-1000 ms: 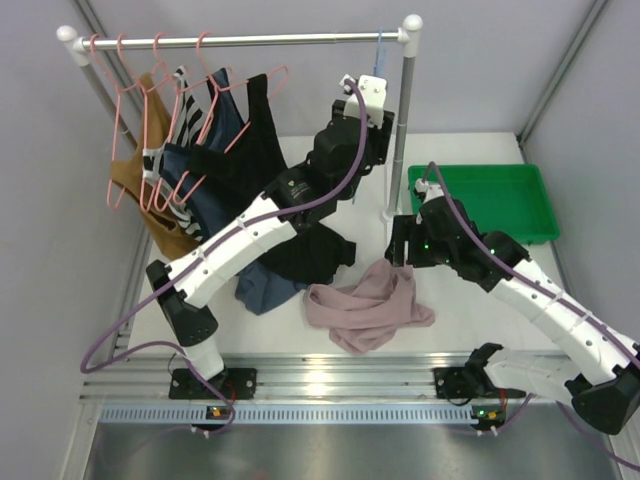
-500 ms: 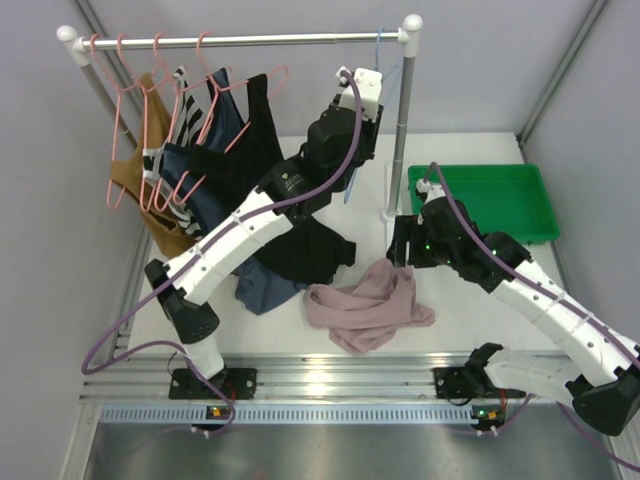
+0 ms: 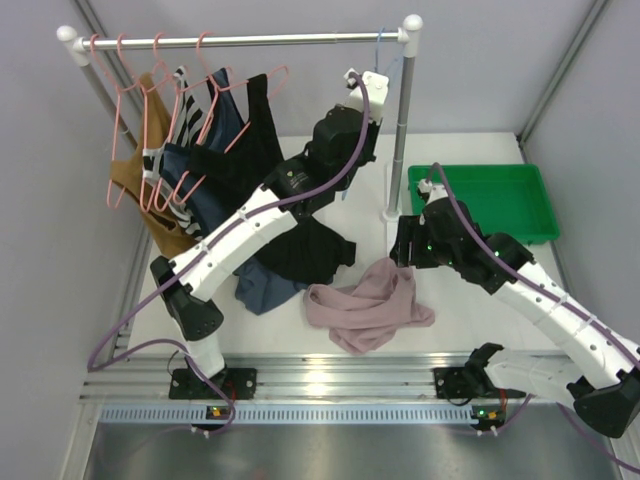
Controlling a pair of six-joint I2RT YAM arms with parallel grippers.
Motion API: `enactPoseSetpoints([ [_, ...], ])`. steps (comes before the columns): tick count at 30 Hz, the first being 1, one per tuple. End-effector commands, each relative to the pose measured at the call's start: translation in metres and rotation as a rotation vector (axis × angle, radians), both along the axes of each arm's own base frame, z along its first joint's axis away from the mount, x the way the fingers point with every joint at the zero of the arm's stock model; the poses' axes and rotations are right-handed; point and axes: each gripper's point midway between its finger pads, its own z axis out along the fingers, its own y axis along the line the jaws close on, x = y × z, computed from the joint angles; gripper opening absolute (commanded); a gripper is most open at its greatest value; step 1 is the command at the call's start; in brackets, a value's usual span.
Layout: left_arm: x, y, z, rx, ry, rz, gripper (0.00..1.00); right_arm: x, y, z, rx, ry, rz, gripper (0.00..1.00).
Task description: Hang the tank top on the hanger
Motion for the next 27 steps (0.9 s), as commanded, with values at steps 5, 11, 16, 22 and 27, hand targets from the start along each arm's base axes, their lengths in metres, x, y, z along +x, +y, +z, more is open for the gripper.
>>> enactPoseSetpoints([
  [5, 0.001, 0.015, 0.037, -0.037, -0.090, 0.031, 0.00, -0.003, -0.002, 0.009, 0.011, -0.030, -0.001, 0.55],
  [11, -0.003, 0.027, 0.066, -0.075, -0.172, 0.047, 0.00, -0.002, -0.002, 0.011, 0.012, -0.037, 0.000, 0.51],
  [16, -0.004, 0.034, 0.070, -0.060, -0.183, 0.069, 0.00, -0.001, -0.001, 0.010, 0.012, -0.034, 0.002, 0.51],
  [22, -0.013, 0.041, 0.073, -0.080, -0.192, 0.048, 0.00, 0.000, -0.001, 0.012, 0.011, -0.041, 0.003, 0.51],
  [27, -0.019, 0.045, 0.072, -0.084, -0.194, 0.042, 0.00, 0.000, -0.001, 0.011, 0.010, -0.040, 0.005, 0.51],
])
